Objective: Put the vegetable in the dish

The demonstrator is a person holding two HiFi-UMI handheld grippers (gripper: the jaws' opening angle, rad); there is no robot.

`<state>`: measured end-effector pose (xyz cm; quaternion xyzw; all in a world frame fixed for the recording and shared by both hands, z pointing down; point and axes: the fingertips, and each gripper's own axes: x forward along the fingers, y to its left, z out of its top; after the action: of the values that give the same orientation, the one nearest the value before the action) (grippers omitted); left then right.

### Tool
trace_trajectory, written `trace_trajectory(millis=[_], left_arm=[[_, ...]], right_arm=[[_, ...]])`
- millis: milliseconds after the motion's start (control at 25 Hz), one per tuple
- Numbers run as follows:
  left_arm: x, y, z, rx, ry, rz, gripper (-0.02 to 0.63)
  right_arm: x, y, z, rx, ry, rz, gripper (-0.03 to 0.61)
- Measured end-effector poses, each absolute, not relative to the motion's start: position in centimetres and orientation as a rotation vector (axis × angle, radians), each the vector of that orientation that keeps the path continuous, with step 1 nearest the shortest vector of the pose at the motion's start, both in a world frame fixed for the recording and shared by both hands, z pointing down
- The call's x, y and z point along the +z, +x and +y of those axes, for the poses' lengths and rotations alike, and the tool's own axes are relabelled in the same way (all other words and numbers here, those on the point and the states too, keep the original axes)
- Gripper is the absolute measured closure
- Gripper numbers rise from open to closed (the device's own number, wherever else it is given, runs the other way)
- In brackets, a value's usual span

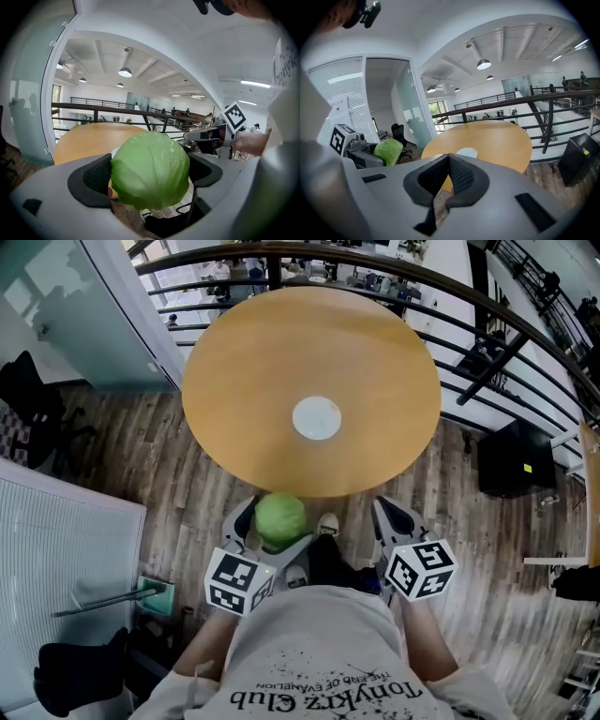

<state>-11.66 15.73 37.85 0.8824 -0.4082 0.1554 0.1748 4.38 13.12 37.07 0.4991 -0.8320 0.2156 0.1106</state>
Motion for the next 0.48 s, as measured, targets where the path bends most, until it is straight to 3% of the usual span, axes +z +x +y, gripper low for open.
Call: trace_trajectory(millis=[480], left_arm=[[37.5,-8.9,4.3,0.46,2.466,-1.222,0.12]], right_arm=[[34.8,7.6,0.0,0.47,1.412,-2.475,0.563]])
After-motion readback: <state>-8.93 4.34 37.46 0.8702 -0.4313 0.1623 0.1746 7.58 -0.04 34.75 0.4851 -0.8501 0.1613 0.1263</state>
